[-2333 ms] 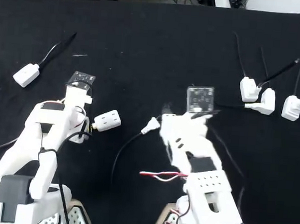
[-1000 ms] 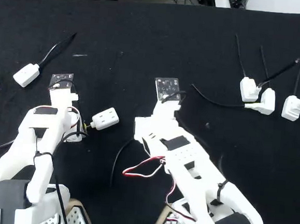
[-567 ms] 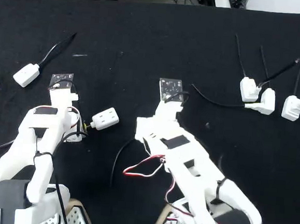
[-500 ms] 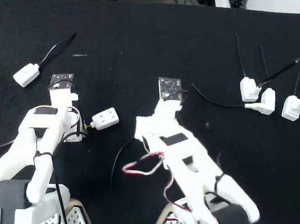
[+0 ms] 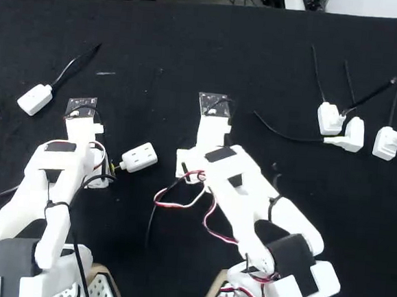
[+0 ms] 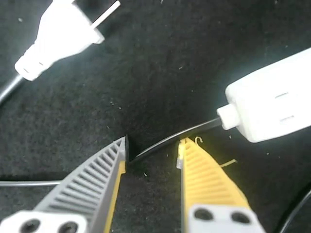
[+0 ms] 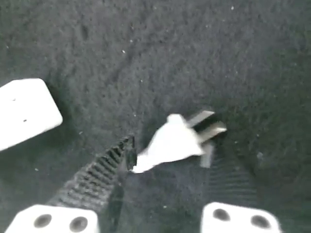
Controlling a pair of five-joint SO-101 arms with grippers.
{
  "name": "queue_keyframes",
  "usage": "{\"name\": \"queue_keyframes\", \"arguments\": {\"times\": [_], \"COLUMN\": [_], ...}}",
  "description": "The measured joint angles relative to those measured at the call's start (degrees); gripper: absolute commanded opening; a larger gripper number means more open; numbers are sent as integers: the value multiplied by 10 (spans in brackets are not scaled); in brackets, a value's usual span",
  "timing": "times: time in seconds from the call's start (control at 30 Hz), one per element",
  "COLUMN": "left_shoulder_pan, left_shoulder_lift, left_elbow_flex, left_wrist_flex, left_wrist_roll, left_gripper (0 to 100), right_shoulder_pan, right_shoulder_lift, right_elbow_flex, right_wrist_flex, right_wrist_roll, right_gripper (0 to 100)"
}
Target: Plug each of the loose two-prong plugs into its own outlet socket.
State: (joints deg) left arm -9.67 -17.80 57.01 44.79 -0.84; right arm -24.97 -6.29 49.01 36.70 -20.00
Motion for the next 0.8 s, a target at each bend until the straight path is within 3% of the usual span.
{"name": "queue_keyframes", "arguments": {"times": [0.37, 0.6, 0.8], "left_shoulder_pan": [0, 0, 0], "left_shoulder_lift": [0, 0, 0], "left_elbow_flex": [0, 0, 0], "left_wrist_flex": [0, 0, 0], "left_wrist_roll": [0, 0, 0], "left_gripper": [170, 170, 170], "right_shoulder_pan": [4, 108, 142], "right_shoulder_lift": [-80, -226, -297], "right_elbow_flex": [0, 0, -14], "right_wrist_flex": [1, 9, 89], "right_wrist_roll": [194, 343, 536], "right_gripper": [14, 14, 14]}}
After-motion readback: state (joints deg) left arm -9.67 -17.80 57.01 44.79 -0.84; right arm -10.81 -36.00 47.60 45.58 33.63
